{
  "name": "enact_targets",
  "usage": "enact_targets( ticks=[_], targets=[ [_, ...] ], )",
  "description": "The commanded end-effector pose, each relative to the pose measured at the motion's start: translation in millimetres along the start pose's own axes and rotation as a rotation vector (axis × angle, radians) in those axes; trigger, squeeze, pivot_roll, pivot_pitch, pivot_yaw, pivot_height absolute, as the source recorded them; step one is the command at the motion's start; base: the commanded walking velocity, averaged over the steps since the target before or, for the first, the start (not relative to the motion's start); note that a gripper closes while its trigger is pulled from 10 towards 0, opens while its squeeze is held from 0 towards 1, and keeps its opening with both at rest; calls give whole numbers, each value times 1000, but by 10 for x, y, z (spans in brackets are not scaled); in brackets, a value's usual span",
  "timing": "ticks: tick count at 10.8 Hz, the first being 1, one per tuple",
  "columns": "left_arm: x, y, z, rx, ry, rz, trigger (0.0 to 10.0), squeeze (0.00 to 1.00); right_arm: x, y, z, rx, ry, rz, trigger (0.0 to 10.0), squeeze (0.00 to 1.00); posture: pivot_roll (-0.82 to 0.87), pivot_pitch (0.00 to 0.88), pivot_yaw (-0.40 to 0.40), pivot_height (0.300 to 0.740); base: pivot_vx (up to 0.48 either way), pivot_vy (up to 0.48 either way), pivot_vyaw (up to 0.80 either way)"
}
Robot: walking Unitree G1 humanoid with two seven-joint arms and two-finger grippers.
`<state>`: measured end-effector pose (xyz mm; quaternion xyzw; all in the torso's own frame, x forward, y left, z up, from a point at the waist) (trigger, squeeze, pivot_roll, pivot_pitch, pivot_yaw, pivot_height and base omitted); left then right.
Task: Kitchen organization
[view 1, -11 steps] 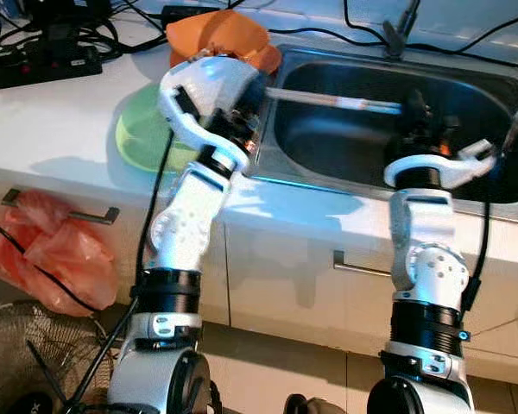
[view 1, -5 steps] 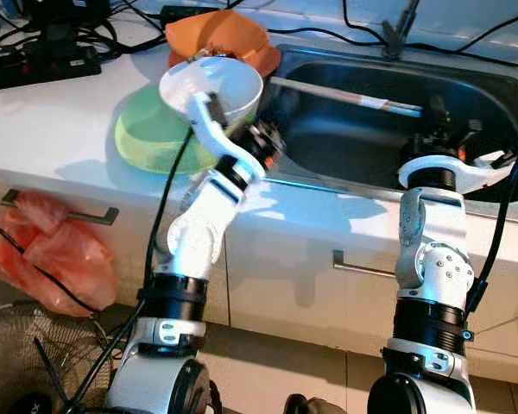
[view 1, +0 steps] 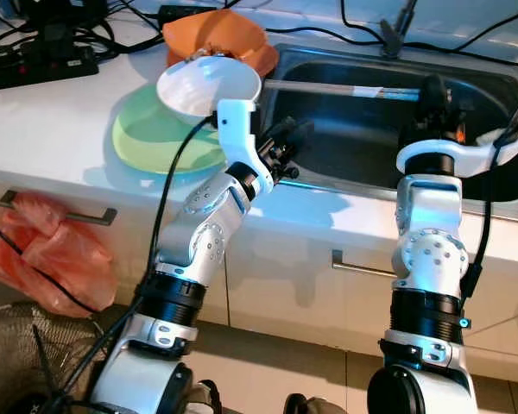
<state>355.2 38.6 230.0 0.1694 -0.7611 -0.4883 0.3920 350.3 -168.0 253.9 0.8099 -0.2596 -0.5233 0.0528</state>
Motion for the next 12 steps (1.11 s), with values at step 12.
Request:
enact_targets(
  ticks=[12],
  targets=[
    [-58, -240, 143, -173, 5, -260, 10000, 0, 161, 169, -351, -3, 106, 865, 10000, 0, 100, 146, -40, 740, 0, 0, 0]
  ],
)
Point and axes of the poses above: a point about 5 cm out from each wrist's last joint towards the gripper, its own z axis pointing back from the gripper into the wrist, its own y axis along the axis of the wrist's last joint, x = y × z, the point moved 1 cm from there along -z, pointing out of the wrist towards the gripper, and after that the axes turned 13 degrees about z, right-handed, at the moved point
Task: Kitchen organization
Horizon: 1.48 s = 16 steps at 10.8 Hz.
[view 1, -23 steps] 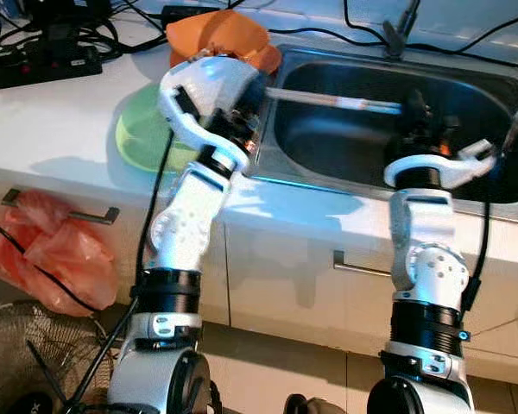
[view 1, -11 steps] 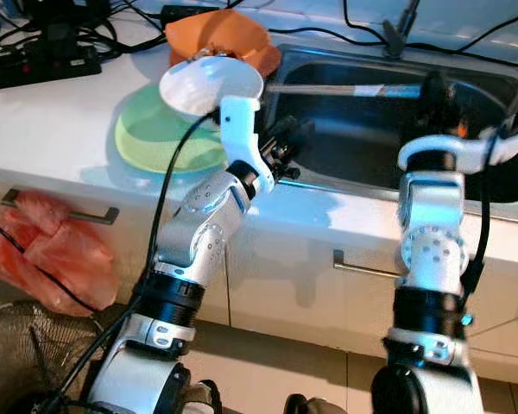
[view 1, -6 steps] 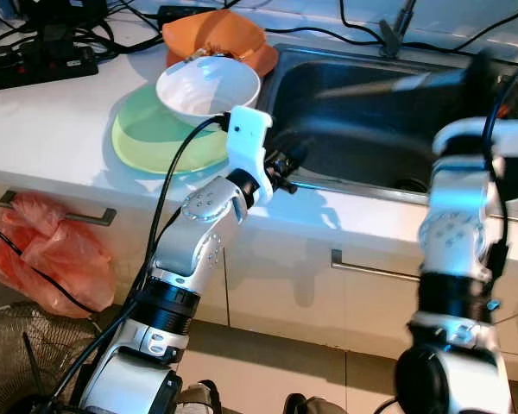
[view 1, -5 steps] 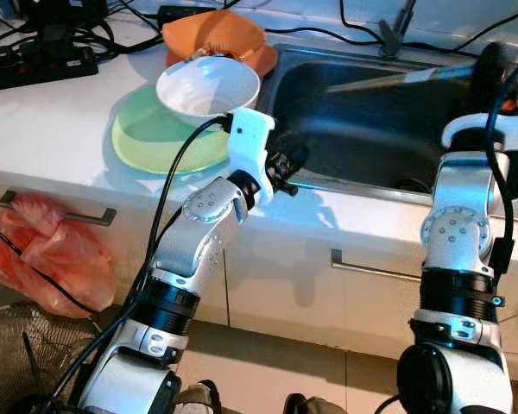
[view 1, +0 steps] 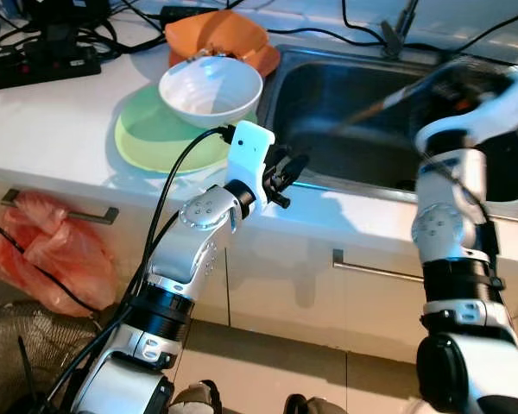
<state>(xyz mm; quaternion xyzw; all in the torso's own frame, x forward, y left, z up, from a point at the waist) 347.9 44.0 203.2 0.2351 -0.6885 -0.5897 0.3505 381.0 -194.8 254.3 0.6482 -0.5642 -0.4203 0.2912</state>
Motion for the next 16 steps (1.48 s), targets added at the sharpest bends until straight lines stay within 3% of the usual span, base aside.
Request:
enact_targets(
  ticks=[1, 4, 7, 9, 11, 12, 13, 16],
  targets=[
    [67, -12, -4, -12, -24, -20, 10000, 0, 14, 6, -63, -4, 31, 52, 10000, 0, 103, 142, -45, 740, 0, 0, 0],
    [100, -40, -1, -26, -38, -39, 10000, 0, 63, -152, -114, -97, 56, 138, 10000, 0, 107, 131, -51, 740, 0, 0, 0],
    [113, -70, -1, -41, -44, -50, 10000, 0, 63, -416, -142, -283, 123, 269, 10000, 0, 107, 125, -57, 740, 0, 0, 0],
    [118, -66, -7, -38, -41, -52, 10000, 0, 68, -546, -114, -380, 131, 319, 10000, 0, 118, 129, -63, 740, 0, 0, 0],
    [102, -59, -2, -35, -30, -53, 10000, 0, 50, -589, -112, -407, 143, 325, 10000, 0, 124, 133, -66, 740, 0, 0, 0],
    [97, -58, 2, -35, -27, -54, 10000, 0, 46, -592, -116, -412, 145, 324, 10000, 949, 124, 136, -66, 740, 0, 0, 0],
    [95, -58, 3, -35, -26, -53, 10000, 0, 45, -592, -120, -413, 145, 322, 10000, 1000, 123, 138, -66, 740, 0, 0, 0],
    [95, -69, 0, -38, -25, -53, 10000, 0, 53, -590, -129, -419, 146, 331, 10000, 1000, 122, 139, -64, 740, 0, 0, 0]
  ],
)
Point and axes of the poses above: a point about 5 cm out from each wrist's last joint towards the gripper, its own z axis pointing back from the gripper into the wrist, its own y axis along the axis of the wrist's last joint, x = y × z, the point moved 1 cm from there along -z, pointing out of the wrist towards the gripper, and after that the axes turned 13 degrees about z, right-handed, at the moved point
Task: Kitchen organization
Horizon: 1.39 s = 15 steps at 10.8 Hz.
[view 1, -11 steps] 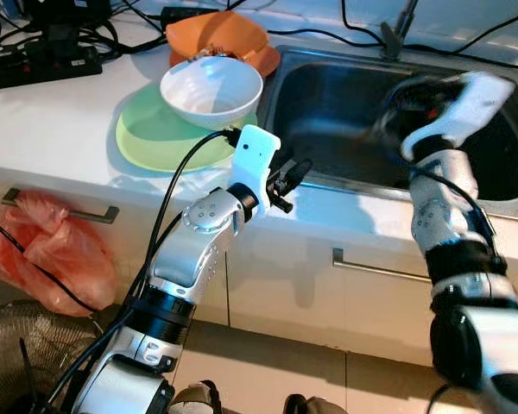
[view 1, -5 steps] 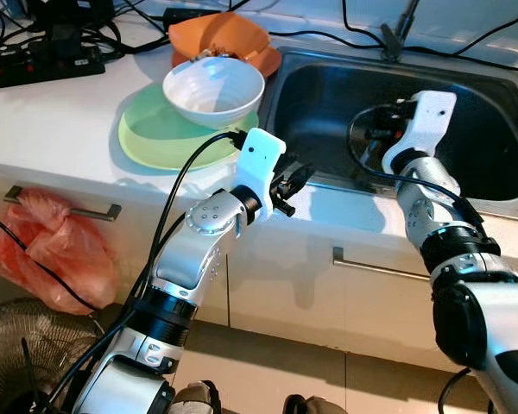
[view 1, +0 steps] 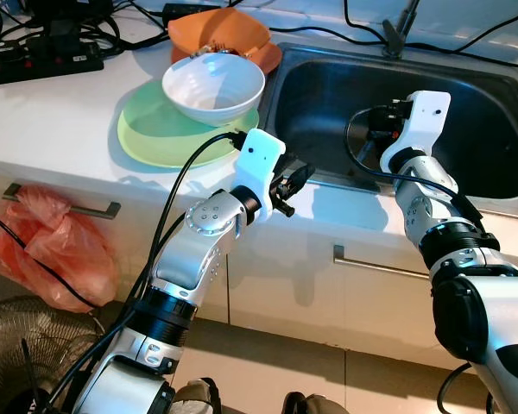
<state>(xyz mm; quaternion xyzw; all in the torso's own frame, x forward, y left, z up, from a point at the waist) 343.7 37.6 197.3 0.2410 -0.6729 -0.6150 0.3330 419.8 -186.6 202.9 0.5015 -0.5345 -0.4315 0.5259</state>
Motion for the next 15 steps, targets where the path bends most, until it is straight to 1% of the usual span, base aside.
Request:
enact_targets(
  ticks=[1, 5, 6, 8, 9, 11, 12, 13, 14, 15],
  targets=[
    [30, 4, 5, 3, -4, 0, 10000, 0, 35, 41, -10, 9, -2, 9, 10000, 1000, 123, 138, -66, 740, 0, 0, 0],
    [31, -14, 10, -1, -2, 2, 10000, 0, -4, 23, -9, 9, 10, 12, 10000, 996, 122, 141, -67, 740, 0, 0, 0],
    [34, -23, 7, -4, -2, 3, 10000, 0, 5, 43, -13, 16, 7, 15, 10000, 0, 119, 140, -67, 740, 0, 0, 0],
    [36, -27, 1, -6, -2, 1, 10000, 0, 22, 61, -16, 21, 6, 13, 10000, 0, 119, 136, -69, 740, 0, 0, 0],
    [34, -27, 0, -5, -1, 0, 10000, 0, 30, 73, -18, 26, 8, 10, 10000, 1000, 120, 134, -70, 740, 0, 0, 0],
    [31, -28, 1, -6, 0, -3, 10000, 0, 51, 99, -23, 33, -5, 15, 10000, 1000, 121, 132, -69, 740, 0, 0, 0],
    [28, -34, 3, -8, 1, -6, 10000, 0, 82, 150, -27, 58, -19, 28, 10000, 0, 118, 127, -66, 740, 0, 0, 0],
    [30, -34, 1, -8, -2, -8, 10000, 0, 134, 260, -35, 107, -36, 53, 10000, 0, 116, 125, -63, 740, 0, 0, 0],
    [31, -35, 0, -9, -3, -9, 10000, 0, 162, 303, -39, 122, -43, 52, 10000, 0, 115, 123, -64, 740, 0, 0, 0],
    [40, -37, -7, -9, -6, -9, 10000, 0, 257, 454, -49, 167, -66, 77, 10000, 0, 112, 122, -63, 740, 0, 0, 0]
  ],
)
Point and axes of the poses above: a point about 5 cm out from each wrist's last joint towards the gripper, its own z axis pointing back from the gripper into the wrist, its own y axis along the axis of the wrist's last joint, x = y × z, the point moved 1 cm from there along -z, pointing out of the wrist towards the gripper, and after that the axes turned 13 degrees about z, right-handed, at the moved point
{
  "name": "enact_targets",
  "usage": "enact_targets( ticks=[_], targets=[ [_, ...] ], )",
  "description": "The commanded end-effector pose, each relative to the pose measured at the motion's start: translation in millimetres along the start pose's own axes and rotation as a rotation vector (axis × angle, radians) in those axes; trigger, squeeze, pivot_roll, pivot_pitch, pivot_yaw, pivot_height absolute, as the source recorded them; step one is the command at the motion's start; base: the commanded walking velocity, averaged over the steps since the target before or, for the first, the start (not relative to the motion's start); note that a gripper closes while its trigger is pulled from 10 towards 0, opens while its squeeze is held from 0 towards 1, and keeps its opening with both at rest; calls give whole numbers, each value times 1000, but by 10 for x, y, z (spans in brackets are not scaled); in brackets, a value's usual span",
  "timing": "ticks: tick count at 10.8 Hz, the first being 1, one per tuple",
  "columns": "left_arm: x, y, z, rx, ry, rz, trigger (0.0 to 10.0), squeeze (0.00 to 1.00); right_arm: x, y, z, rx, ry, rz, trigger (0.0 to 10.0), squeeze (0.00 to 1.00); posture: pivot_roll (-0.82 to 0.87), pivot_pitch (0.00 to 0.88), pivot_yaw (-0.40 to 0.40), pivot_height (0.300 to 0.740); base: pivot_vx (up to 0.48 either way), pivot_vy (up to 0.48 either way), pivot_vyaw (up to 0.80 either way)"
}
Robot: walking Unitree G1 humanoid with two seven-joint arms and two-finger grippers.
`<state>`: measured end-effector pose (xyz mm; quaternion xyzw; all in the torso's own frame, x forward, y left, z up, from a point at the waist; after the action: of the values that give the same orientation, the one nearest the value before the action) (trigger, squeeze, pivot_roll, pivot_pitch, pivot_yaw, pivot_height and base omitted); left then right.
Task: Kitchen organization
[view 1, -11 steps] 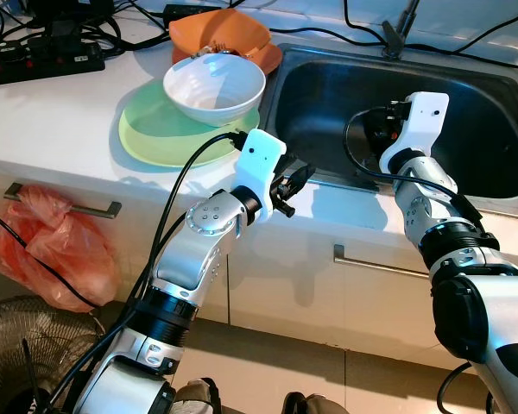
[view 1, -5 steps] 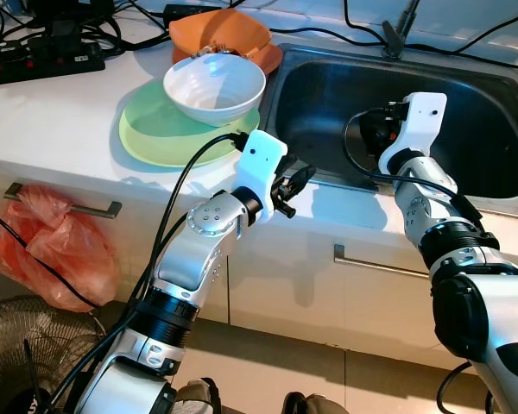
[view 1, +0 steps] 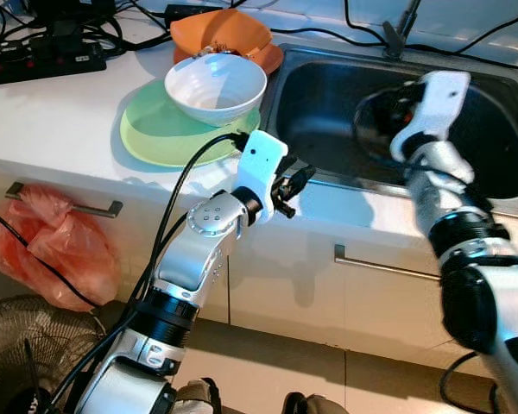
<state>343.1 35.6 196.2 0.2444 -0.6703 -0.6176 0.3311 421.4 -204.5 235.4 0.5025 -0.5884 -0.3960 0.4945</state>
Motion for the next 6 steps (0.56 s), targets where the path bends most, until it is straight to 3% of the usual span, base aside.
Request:
enact_targets(
  ticks=[1, 5, 6],
  targets=[
    [27, -25, -3, -6, -9, 1, 10000, 0, 79, 206, -51, 69, -24, 15, 10000, 0, 110, 125, -63, 740, 0, 0, 0],
    [-16, -2, 7, 5, 13, -4, 10000, 0, -13, 402, -73, 182, -1, -4, 10000, 0, 108, 136, -59, 740, 0, 0, 0],
    [-24, 8, 8, 11, 18, -3, 10000, 0, -100, 491, -39, 253, 15, -20, 10000, 0, 104, 136, -59, 740, 0, 0, 0]
  ],
)
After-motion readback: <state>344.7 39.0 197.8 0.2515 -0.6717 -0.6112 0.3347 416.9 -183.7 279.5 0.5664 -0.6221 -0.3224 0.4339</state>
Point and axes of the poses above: a point about 5 cm out from each wrist's last joint towards the gripper, its own z axis pointing back from the gripper into the wrist, its own y axis along the axis of the wrist's last joint, x = y × z, the point moved 1 cm from there along -z, pointing out of the wrist towards the gripper, and after that the axes turned 13 degrees about z, right-handed, at the moved point
